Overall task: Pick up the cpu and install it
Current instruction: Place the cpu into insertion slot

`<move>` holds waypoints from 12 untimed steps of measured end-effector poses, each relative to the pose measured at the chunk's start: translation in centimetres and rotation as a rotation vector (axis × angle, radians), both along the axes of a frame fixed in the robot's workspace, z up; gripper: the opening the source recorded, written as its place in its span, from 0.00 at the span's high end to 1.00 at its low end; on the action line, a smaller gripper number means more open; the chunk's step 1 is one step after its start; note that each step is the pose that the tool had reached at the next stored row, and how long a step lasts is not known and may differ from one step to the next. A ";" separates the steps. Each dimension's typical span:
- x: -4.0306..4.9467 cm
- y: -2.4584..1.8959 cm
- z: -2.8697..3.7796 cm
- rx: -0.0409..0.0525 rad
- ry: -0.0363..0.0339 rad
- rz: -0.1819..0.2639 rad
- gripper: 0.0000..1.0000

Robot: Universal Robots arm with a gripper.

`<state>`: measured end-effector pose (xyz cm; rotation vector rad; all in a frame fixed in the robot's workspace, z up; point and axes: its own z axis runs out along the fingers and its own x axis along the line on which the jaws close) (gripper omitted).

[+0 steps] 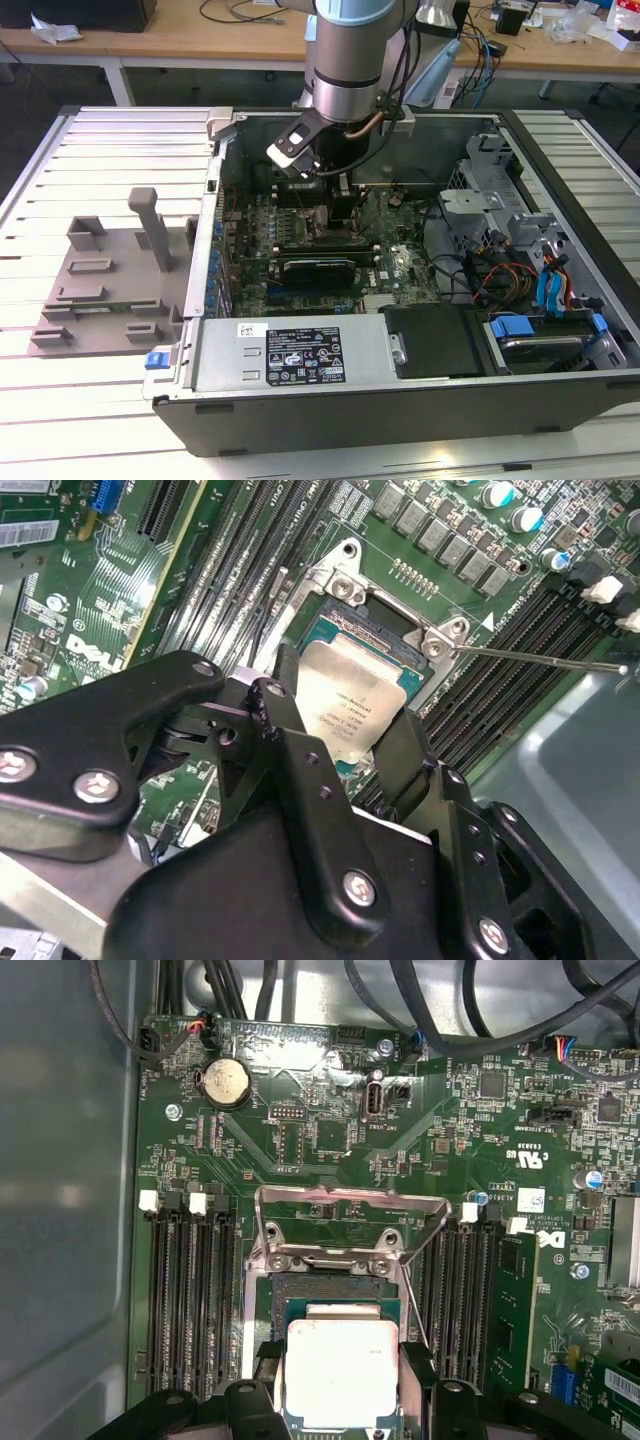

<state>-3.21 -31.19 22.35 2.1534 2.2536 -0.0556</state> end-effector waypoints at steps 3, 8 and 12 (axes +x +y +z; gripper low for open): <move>0.00 0.00 -0.25 -0.0001 0.0000 -0.001 0.45; 0.00 0.08 -0.72 0.0001 0.0000 -0.021 0.45; 0.00 0.17 -1.12 -0.0001 0.0000 -0.028 0.45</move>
